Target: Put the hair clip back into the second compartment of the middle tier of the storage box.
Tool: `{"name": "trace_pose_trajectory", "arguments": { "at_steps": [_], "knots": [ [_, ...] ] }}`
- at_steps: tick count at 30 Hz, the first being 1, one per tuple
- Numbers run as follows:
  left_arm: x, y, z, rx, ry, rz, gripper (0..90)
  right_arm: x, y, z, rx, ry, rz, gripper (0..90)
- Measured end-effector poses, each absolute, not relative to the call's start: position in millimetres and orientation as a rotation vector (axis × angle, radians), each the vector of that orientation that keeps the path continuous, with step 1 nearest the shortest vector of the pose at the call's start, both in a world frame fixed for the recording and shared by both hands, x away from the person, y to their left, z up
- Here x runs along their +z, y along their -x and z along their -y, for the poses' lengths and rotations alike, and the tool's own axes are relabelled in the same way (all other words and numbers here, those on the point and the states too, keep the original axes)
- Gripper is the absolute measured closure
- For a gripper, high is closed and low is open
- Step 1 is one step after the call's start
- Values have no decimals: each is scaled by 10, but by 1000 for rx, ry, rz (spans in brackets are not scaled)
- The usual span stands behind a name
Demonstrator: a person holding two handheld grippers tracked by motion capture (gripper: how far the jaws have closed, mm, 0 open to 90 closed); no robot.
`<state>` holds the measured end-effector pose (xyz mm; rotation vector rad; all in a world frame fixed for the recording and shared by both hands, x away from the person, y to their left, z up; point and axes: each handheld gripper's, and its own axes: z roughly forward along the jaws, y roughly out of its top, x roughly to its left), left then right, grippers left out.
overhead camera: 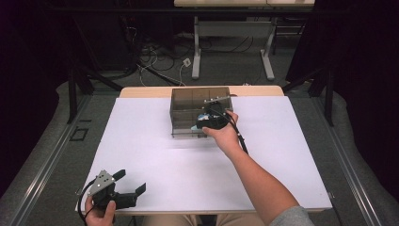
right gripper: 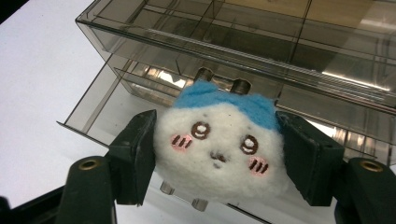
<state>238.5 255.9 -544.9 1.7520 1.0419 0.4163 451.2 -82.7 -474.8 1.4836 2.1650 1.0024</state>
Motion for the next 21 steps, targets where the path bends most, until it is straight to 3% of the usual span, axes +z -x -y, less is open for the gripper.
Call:
{"name": "trace_pose_trajectory", "arguments": {
  "at_steps": [21],
  "knots": [
    [-5454,-2389,-2565,409,-1753,-1039,9,-4875,-4574,702,1005,-1549,-2165,321]
  ]
}}
